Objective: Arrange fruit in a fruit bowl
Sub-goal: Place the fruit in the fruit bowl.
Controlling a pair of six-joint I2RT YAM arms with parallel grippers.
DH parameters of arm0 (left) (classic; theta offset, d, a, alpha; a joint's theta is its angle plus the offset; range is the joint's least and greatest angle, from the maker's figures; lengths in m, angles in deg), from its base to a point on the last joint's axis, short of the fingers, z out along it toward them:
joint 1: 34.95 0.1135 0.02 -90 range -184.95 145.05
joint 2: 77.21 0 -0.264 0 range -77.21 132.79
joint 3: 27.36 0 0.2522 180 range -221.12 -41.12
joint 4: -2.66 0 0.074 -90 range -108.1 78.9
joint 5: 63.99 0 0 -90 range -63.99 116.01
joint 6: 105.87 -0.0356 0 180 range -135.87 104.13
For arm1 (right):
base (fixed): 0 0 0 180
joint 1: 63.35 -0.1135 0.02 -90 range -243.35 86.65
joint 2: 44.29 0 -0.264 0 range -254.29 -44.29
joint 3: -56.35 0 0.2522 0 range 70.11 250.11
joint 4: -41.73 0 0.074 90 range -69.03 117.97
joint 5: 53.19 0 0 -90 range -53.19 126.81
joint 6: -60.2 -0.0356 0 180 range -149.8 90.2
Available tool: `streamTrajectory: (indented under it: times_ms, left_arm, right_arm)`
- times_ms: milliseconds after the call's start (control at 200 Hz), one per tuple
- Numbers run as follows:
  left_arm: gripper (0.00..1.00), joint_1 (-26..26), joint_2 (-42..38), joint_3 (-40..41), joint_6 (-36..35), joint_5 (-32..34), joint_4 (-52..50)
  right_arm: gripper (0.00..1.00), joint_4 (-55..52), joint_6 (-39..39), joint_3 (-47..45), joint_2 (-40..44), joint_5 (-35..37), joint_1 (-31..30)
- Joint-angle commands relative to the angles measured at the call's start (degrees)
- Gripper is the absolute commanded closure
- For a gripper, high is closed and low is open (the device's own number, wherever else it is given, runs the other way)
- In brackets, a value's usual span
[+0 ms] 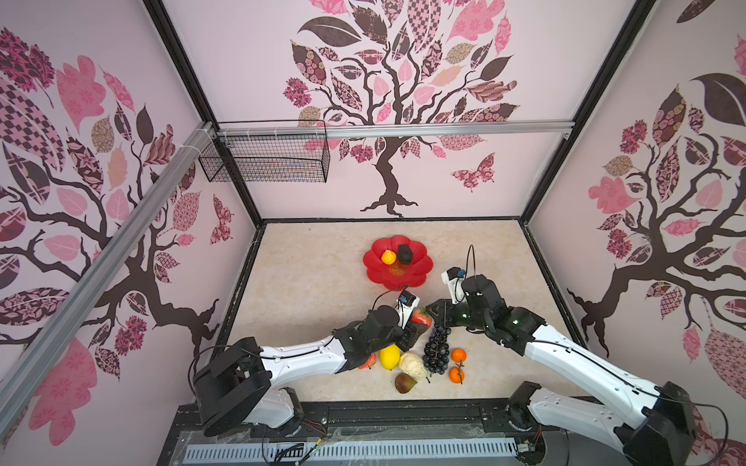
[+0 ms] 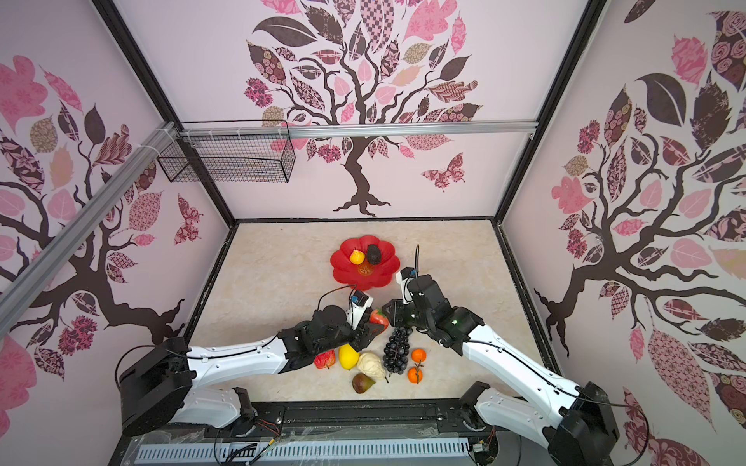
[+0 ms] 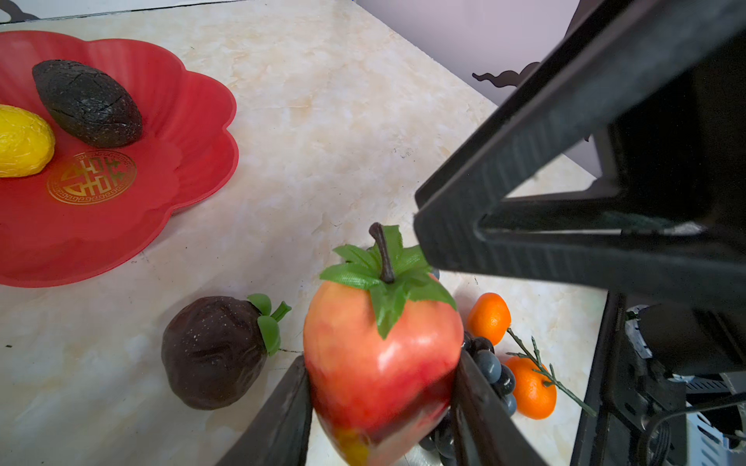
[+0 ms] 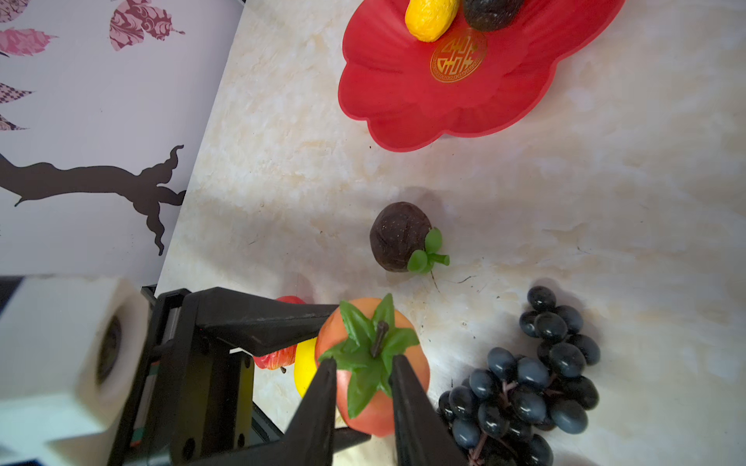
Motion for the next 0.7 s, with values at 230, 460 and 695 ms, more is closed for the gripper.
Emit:
streamTrajectory:
  times_ms: [230, 460, 695]
  left_arm:
    - [0.62, -0.9, -1.4, 1.8, -1.4, -0.6, 2.5]
    - [0.62, -1.2, -0.7, 1.4, -1.5, -1.4, 2.6]
    - [0.62, -1.5, -0.2, 1.1, -1.9, -1.7, 2.5]
  right_arm:
    - [0.73, -1.5, -0.8, 1.7, -1.9, 1.1, -0.3]
    - [0.77, 0.2, -0.9, 1.1, -2.5, -0.2, -0.3]
    - [0.8, 0.7, -0.6, 1.1, -3.6, -1.0, -0.3]
